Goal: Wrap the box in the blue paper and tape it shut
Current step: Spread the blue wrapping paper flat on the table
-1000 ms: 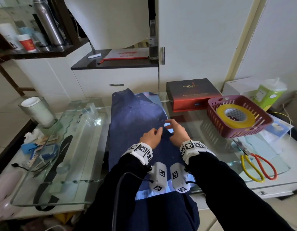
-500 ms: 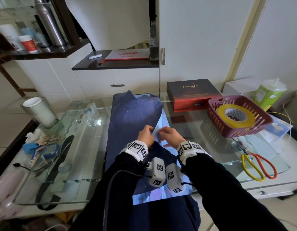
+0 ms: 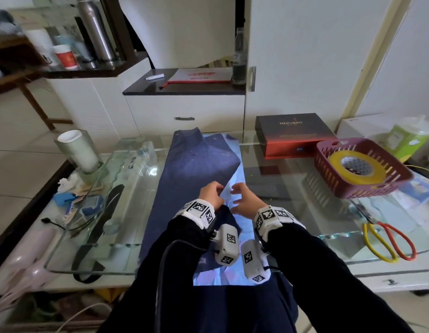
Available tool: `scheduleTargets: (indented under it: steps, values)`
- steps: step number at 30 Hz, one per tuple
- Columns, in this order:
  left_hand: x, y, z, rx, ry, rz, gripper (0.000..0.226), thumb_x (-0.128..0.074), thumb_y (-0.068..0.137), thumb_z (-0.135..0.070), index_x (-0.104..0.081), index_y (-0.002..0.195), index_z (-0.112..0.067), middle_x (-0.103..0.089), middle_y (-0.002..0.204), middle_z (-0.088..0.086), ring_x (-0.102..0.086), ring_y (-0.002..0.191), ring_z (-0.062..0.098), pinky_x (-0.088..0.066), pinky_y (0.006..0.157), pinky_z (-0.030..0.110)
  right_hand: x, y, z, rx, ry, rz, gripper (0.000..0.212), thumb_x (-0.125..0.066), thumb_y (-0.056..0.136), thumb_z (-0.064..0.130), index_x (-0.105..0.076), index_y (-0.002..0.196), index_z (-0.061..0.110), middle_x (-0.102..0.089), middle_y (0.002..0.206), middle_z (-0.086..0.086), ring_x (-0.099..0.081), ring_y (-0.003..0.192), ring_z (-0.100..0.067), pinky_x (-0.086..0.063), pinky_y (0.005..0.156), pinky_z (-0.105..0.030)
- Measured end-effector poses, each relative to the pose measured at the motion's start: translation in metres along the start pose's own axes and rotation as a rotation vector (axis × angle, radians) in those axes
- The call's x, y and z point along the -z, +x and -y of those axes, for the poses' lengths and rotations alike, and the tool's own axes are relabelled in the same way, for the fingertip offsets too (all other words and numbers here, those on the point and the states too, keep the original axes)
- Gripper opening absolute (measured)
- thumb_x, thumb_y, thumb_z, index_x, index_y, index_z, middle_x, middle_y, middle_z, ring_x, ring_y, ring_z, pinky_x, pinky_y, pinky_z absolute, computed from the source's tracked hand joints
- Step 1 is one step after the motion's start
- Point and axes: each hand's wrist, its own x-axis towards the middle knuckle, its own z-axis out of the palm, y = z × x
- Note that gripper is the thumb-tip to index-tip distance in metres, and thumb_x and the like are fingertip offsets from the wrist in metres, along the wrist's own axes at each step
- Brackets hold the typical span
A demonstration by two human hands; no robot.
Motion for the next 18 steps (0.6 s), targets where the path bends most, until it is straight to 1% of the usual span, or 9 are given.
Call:
scheduleTargets:
  steps: [2, 4, 6, 8, 12, 14, 15, 17, 18]
  values:
    - [0.002, 0.002, 0.004, -0.006, -0.015, -0.001, 0.035, -0.054, 0.084, 0.002, -0.055, 0.118, -0.006, -0.061, 0.122, 0.012, -0.057, 0.113, 0.025, -0.041, 0.087, 0.024, -0.003, 0.002, -0.004, -0.031, -0.042, 0.035, 0.08, -0.064, 0.078, -0.01, -0.019, 0.142, 0.008, -0.037, 0.117, -0.008, -0.046, 0.097, -0.021, -0.044, 0.095, -0.038]
    - [0.006, 0.005, 0.008, -0.005, -0.024, 0.011, 0.038, -0.053, 0.083, 0.006, -0.054, 0.119, -0.007, -0.06, 0.122, 0.013, -0.056, 0.114, 0.025, -0.041, 0.087, 0.023, -0.006, 0.003, -0.006, -0.04, -0.149, 0.109, 0.09, -0.069, 0.077, -0.003, -0.015, 0.147, 0.015, -0.041, 0.116, -0.007, -0.048, 0.099, -0.023, -0.042, 0.098, -0.037]
    - [0.009, 0.005, 0.011, -0.015, -0.011, 0.044, 0.046, -0.051, 0.083, 0.008, -0.052, 0.125, -0.01, -0.057, 0.127, 0.013, -0.054, 0.117, 0.025, -0.044, 0.094, 0.027, -0.008, 0.004, -0.008, -0.061, -0.321, 0.189, 0.09, -0.07, 0.079, 0.008, -0.015, 0.149, 0.019, -0.046, 0.133, -0.008, -0.05, 0.116, -0.025, -0.038, 0.104, -0.036]
    - [0.013, 0.004, 0.013, -0.03, 0.018, 0.084, 0.059, -0.048, 0.083, 0.009, -0.044, 0.135, -0.018, -0.053, 0.13, 0.014, -0.052, 0.119, 0.027, -0.044, 0.095, 0.03, -0.008, 0.0, -0.006, -0.063, -0.492, 0.219, 0.081, -0.068, 0.084, 0.018, -0.02, 0.149, 0.019, -0.04, 0.146, -0.006, -0.042, 0.132, -0.024, -0.035, 0.108, -0.033]
    - [0.018, 0.001, 0.017, -0.079, 0.073, 0.115, 0.069, -0.037, 0.083, 0.012, -0.038, 0.135, -0.033, -0.049, 0.119, 0.012, -0.052, 0.103, 0.027, -0.047, 0.079, 0.034, -0.013, 0.002, -0.006, -0.095, -0.595, 0.252, 0.066, -0.067, 0.085, 0.025, -0.034, 0.142, 0.023, -0.05, 0.137, -0.006, -0.049, 0.125, -0.026, -0.039, 0.1, -0.031]
    - [0.018, 0.0, 0.019, -0.102, 0.119, 0.11, 0.066, -0.033, 0.083, 0.014, -0.041, 0.132, -0.029, -0.047, 0.11, 0.01, -0.048, 0.092, 0.025, -0.043, 0.069, 0.032, -0.02, 0.005, -0.01, -0.092, -0.64, 0.259, 0.073, -0.07, 0.081, 0.028, -0.03, 0.141, 0.027, -0.053, 0.133, -0.006, -0.053, 0.12, -0.029, -0.043, 0.099, -0.034]
    - [0.018, -0.001, 0.018, -0.108, 0.123, 0.093, 0.063, -0.032, 0.083, 0.014, -0.044, 0.131, -0.025, -0.047, 0.108, 0.01, -0.048, 0.09, 0.025, -0.04, 0.069, 0.029, -0.023, 0.008, -0.014, -0.087, -0.676, 0.245, 0.077, -0.073, 0.078, 0.03, -0.027, 0.14, 0.031, -0.055, 0.131, -0.005, -0.055, 0.118, -0.03, -0.045, 0.097, -0.035]
    - [0.019, -0.002, 0.017, -0.118, 0.115, 0.052, 0.057, -0.03, 0.083, 0.014, -0.055, 0.124, -0.017, -0.053, 0.122, 0.009, -0.053, 0.106, 0.027, -0.038, 0.079, 0.022, -0.026, 0.014, -0.023, -0.078, -0.736, 0.183, 0.07, -0.074, 0.073, 0.033, -0.034, 0.131, 0.033, -0.061, 0.121, 0.001, -0.059, 0.113, -0.028, -0.049, 0.086, -0.029]
    - [0.02, -0.003, 0.016, -0.123, 0.119, 0.036, 0.056, -0.029, 0.084, 0.014, -0.059, 0.121, -0.015, -0.052, 0.131, 0.009, -0.052, 0.116, 0.026, -0.037, 0.084, 0.02, -0.025, 0.017, -0.029, -0.081, -0.754, 0.147, 0.059, -0.073, 0.072, 0.033, -0.04, 0.121, 0.032, -0.063, 0.112, 0.007, -0.061, 0.11, -0.025, -0.047, 0.073, -0.021]
